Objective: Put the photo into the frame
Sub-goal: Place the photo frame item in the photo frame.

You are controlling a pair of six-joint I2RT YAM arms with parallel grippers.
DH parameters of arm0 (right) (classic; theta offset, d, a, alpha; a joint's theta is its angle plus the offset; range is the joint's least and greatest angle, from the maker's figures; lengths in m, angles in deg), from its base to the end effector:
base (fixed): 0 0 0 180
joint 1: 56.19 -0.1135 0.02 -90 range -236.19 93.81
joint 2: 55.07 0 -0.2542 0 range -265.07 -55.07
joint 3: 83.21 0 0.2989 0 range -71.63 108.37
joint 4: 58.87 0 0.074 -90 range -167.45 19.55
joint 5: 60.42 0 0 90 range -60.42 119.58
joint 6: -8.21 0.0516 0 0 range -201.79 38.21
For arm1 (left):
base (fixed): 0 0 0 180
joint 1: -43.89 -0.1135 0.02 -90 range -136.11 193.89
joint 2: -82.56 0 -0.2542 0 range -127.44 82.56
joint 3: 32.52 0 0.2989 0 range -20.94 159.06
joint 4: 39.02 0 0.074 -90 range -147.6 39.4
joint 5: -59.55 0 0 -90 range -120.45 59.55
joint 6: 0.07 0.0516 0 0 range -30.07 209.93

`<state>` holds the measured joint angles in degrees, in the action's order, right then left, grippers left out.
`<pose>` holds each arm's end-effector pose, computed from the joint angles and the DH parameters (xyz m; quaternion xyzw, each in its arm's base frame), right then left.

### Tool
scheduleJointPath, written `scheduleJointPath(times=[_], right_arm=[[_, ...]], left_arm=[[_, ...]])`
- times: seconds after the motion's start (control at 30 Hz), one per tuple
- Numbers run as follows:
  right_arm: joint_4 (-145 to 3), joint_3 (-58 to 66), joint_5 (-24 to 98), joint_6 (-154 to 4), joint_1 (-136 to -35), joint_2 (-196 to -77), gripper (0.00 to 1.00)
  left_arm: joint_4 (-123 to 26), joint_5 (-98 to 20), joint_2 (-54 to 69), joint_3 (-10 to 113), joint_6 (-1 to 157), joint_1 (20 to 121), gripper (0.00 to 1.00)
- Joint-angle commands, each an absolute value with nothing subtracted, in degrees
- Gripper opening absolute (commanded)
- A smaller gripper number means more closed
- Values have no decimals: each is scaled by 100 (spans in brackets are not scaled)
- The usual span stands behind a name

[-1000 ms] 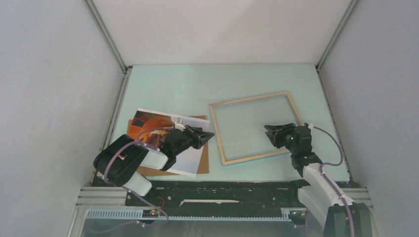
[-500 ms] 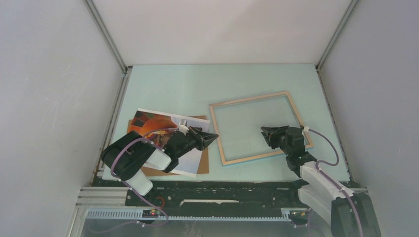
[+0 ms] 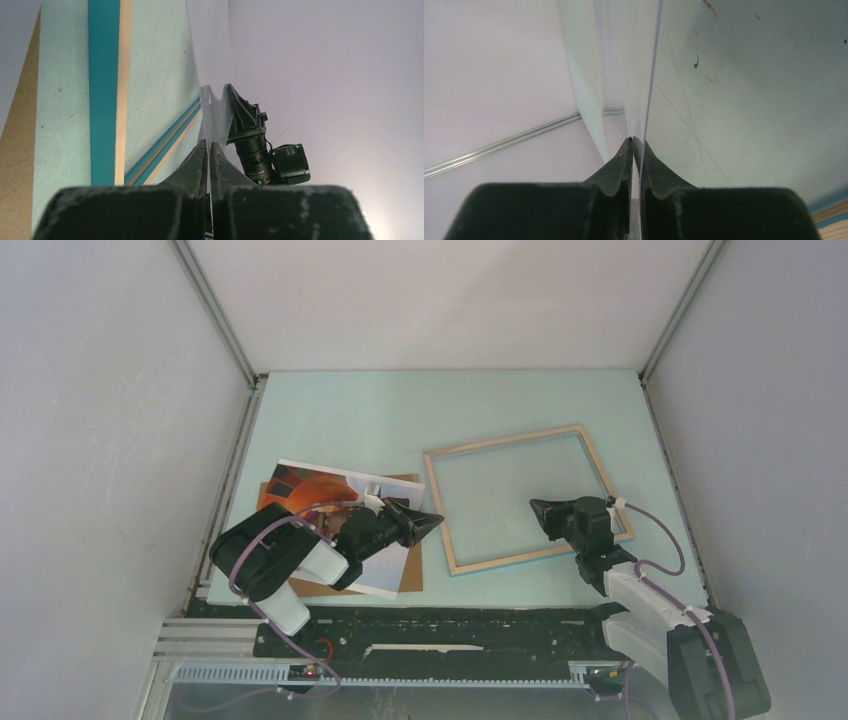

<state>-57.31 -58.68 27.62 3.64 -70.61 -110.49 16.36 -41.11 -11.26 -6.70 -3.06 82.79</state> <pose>0.2345 0.0585 0.1078 0.5082 0.6975 0.3769 0.3364 0.2046 -0.1774 0.0628 -0.3017 0.7186 -0.5979 0.1875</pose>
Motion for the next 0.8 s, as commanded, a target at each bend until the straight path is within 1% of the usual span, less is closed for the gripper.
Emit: scheduleJointPath(times=[0.0, 0.1, 0.27, 0.37, 0.47, 0.53, 0.67, 0.7, 0.77], right_arm=[[-5597, -5814, 2407, 503, -7106, -11036, 7], [-5554, -5867, 2451, 515, -7034, -11027, 0], [-5496, -5963, 2879, 273, -6660, -10975, 0], [-4964, -6265, 3397, 154, -6266, -10988, 0], [-4613, -6369, 3735, -22, -5946, -11101, 0], [-4533, -6401, 3800, -95, -5845, -11152, 0], [-4361, -6537, 3933, -158, -5667, -11178, 0], [-4407, -6557, 3949, -179, -5666, -11146, 0], [-4494, -6632, 3926, -193, -5464, -11028, 0]], left_arm=[[1914, -4246, -1205, -819, -160, 8318, 5], [1924, -4277, -1125, -930, -2, 8302, 18], [1350, -4336, -697, -1077, 422, 8206, 50], [942, -4346, -403, -1132, 724, 8116, 63], [483, -4323, -120, -1182, 1051, 8017, 71], [213, -4317, 33, -1233, 1195, 7895, 74], [-4, -4453, 272, -1426, 1352, 7526, 77], [-64, -4504, 372, -1486, 1404, 7412, 81], [-372, -4579, 644, -1570, 1618, 7214, 86]])
